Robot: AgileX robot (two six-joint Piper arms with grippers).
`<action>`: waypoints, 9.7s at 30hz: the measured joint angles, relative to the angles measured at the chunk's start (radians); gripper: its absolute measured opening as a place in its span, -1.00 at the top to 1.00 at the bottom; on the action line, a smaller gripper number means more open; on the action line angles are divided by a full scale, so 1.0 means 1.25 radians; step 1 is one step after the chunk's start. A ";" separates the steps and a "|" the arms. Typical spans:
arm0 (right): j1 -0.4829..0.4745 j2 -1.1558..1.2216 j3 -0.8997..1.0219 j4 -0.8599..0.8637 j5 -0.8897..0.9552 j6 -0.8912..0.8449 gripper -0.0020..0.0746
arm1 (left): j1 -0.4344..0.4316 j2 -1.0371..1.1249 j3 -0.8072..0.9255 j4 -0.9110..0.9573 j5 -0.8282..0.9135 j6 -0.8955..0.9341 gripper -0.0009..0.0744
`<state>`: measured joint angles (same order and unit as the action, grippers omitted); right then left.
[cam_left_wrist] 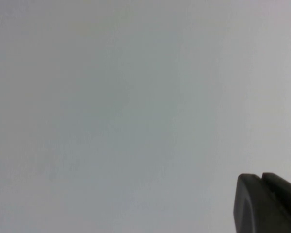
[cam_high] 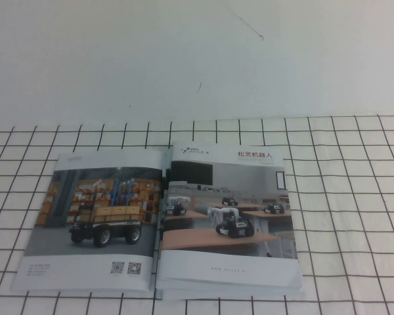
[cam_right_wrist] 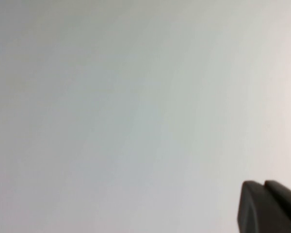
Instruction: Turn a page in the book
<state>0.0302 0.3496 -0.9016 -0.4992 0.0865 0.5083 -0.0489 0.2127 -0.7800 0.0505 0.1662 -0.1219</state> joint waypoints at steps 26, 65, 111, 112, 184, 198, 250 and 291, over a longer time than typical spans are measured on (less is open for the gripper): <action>0.000 0.280 0.091 0.360 0.351 -0.155 0.95 | 0.000 0.257 -0.009 -0.237 0.497 -0.036 0.99; 0.094 0.840 0.098 1.103 0.433 -1.098 0.95 | -0.216 1.100 -0.007 -0.909 0.218 0.534 0.98; 0.105 1.181 -0.005 1.481 0.339 -1.514 0.09 | -0.241 1.173 -0.015 -1.098 0.158 0.699 0.98; 0.105 1.186 -0.005 1.483 0.339 -1.516 0.09 | -0.248 1.173 -0.015 -1.119 0.154 0.719 0.98; 0.103 1.236 -0.010 1.688 0.553 -1.737 0.08 | -0.270 1.302 -0.023 -1.283 0.165 0.848 0.98; 0.103 1.221 -0.010 1.751 0.676 -1.751 0.08 | -0.270 1.302 -0.023 -1.283 0.167 0.848 0.98; 0.198 1.257 -0.066 1.776 0.656 -1.764 0.08 | -0.270 1.307 -0.029 -1.265 0.171 0.854 0.98; 0.202 1.265 -0.208 1.643 0.582 -1.709 0.08 | -0.272 0.984 -0.062 -1.156 0.150 0.854 0.98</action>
<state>0.2825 1.9308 -1.1614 1.5550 0.8142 -1.6281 -0.3894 1.4425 -0.8574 -1.3944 0.3541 0.9451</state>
